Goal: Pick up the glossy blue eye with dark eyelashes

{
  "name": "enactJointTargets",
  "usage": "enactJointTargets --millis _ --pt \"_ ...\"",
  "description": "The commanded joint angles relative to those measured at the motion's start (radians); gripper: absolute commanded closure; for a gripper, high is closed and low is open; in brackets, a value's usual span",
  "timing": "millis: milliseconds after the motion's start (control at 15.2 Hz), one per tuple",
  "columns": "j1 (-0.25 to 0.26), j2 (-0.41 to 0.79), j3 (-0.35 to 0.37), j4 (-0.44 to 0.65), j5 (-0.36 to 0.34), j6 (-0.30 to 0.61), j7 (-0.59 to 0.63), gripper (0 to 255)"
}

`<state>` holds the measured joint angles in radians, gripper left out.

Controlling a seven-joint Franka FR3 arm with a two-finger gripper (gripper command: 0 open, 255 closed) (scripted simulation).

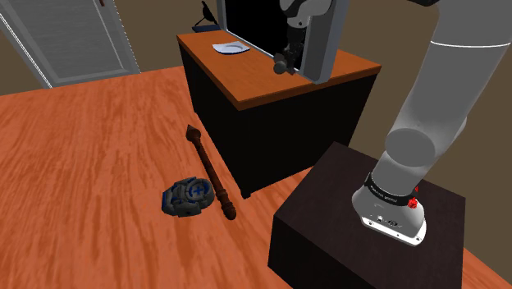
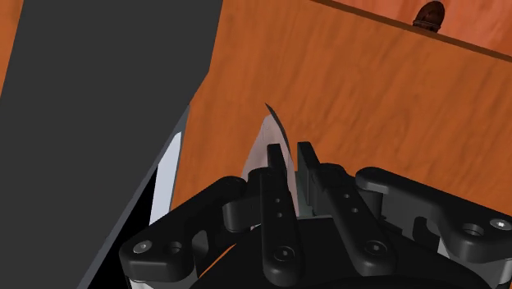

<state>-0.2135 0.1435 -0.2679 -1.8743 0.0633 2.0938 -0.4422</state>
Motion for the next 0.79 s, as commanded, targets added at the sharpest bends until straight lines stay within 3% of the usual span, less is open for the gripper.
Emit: enactJointTargets --millis 0,726 --pt "-0.005 -0.015 -0.007 0.02 -0.005 -0.024 0.004 255" --pt "-0.008 -0.037 -0.004 0.117 -0.014 -0.142 0.012 255"
